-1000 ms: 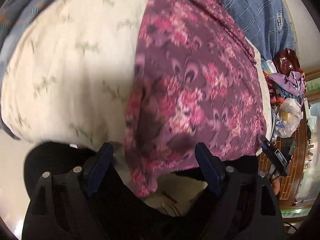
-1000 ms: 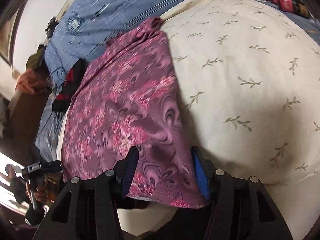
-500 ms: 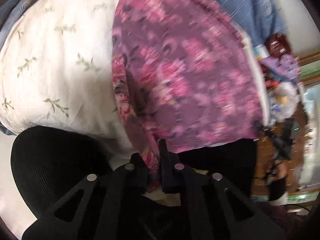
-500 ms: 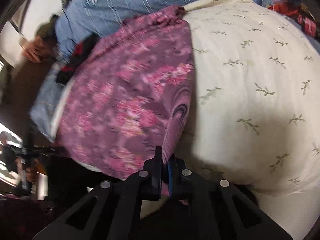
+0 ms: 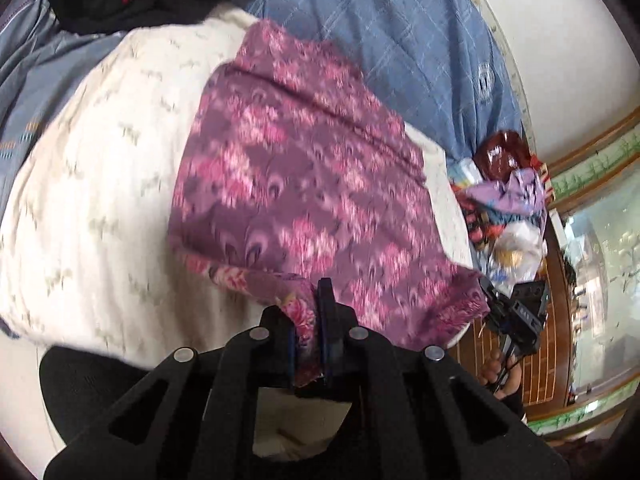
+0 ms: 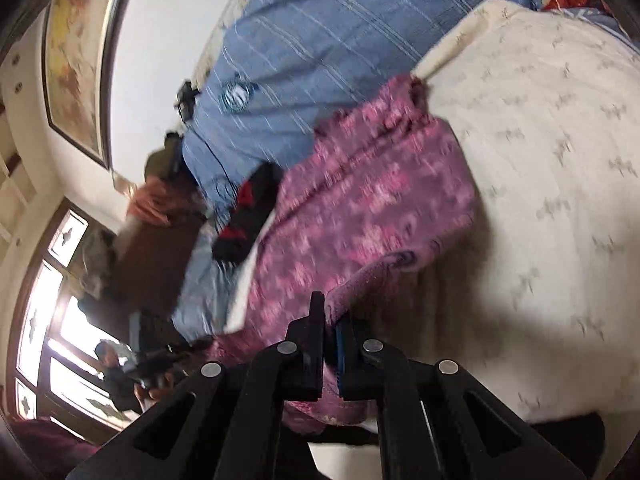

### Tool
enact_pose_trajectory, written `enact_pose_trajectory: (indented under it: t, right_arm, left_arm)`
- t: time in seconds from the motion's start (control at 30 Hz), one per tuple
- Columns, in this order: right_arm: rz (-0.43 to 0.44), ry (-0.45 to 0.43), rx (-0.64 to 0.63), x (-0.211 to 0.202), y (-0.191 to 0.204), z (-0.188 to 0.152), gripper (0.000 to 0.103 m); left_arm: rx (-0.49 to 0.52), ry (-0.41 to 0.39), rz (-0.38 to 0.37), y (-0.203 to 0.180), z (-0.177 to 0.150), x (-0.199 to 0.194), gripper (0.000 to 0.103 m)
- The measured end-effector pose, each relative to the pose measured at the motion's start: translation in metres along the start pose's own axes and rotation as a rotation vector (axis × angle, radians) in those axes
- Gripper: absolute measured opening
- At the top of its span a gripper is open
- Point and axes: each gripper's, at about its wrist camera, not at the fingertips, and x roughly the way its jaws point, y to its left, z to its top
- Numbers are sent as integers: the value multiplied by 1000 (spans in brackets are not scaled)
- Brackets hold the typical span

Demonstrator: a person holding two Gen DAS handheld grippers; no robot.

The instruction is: Fold small clothes

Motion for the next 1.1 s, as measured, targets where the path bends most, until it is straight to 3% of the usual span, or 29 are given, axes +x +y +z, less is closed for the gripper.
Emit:
enact_pose_trajectory:
  t: [0.3,0.63,0.87,0.97,1.1]
  right_arm:
    - [47,-103,5,34,7,66,4]
    - [66,-206,84,101,-22,169,4]
    - [-31,-238,220,161,-84,224,4]
    - [-87,-226,300,182,-111,230,4]
    - [-109,-189,362,192,-126,228,8]
  left_arm:
    - [-55,-127,52,6,77,11,7]
    - [-53,-235,150,13,206,64,7]
    - [-113,-186,235,37,282,135,7]
    - [-157,-111,241,51,300,164,7]
    - [-233,-39,158,70,308,169,10]
